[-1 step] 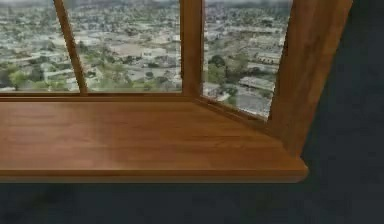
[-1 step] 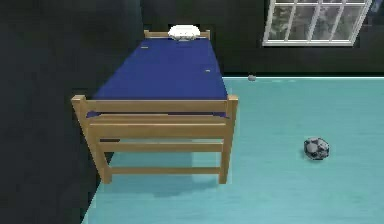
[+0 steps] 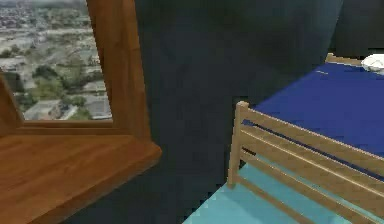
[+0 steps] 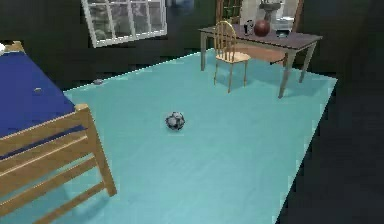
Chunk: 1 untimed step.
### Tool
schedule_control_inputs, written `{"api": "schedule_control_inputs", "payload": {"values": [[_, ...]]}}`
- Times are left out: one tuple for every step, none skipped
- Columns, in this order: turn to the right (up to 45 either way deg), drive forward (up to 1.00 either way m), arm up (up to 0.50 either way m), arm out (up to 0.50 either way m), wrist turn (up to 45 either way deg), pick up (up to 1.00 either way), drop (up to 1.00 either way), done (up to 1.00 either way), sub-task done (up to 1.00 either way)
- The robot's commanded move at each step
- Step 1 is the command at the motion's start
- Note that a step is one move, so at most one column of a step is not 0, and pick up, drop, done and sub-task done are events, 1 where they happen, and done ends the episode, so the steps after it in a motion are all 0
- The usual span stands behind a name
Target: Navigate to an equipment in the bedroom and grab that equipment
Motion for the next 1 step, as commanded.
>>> {"api": "schedule_control_inputs", "payload": {"values": [[45.0, 0.0, 0.0, 0.0, 0.0, 0.0, 0.0, 0.0, 0.0]]}}
